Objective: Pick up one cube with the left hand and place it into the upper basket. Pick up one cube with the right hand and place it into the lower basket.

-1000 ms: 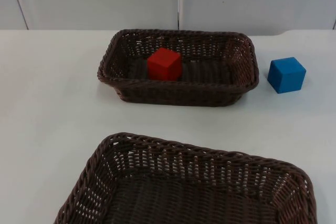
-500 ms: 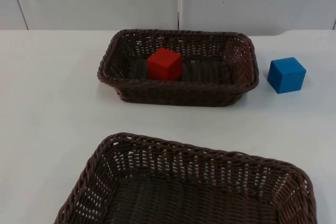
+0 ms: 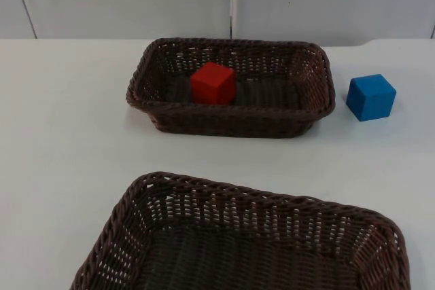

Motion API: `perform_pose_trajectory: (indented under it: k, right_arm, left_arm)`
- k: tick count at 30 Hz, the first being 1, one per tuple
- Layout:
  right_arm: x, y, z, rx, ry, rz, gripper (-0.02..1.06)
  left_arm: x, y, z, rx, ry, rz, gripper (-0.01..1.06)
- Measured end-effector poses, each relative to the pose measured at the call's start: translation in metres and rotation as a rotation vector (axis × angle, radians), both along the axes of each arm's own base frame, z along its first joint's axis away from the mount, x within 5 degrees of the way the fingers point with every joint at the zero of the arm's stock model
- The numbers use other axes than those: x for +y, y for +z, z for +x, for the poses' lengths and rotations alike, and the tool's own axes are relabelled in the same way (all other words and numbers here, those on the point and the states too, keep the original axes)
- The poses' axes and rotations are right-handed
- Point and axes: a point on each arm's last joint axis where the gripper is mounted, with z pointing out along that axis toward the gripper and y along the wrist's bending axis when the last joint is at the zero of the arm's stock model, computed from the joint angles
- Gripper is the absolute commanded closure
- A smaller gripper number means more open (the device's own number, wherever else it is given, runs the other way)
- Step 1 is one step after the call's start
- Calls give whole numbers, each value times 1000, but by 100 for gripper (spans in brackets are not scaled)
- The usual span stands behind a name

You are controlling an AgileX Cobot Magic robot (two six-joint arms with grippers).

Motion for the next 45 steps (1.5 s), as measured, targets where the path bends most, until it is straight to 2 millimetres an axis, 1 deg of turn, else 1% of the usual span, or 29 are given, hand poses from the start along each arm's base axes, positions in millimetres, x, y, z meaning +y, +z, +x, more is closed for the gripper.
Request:
perform_pose_trajectory:
  k: [4, 13, 17, 21, 45]
  right_arm:
    - [0, 0, 0, 0, 0, 0, -1]
    - [0, 0, 0, 0, 0, 0, -1]
    - [0, 0, 0, 0, 1, -2, -1]
    - [0, 0, 0, -1, 4, -7, -1]
    - [0, 0, 2, 12, -7, 12, -1]
  left_arm:
    - [0, -8, -2, 21, -9, 15, 0]
    - [0, -10, -3, 48, -18, 28, 0]
    - [2, -16, -5, 91, -15, 80, 0]
    - [2, -18, -6, 115, -19, 96, 0]
    - [2, -18, -6, 119, -20, 98, 0]
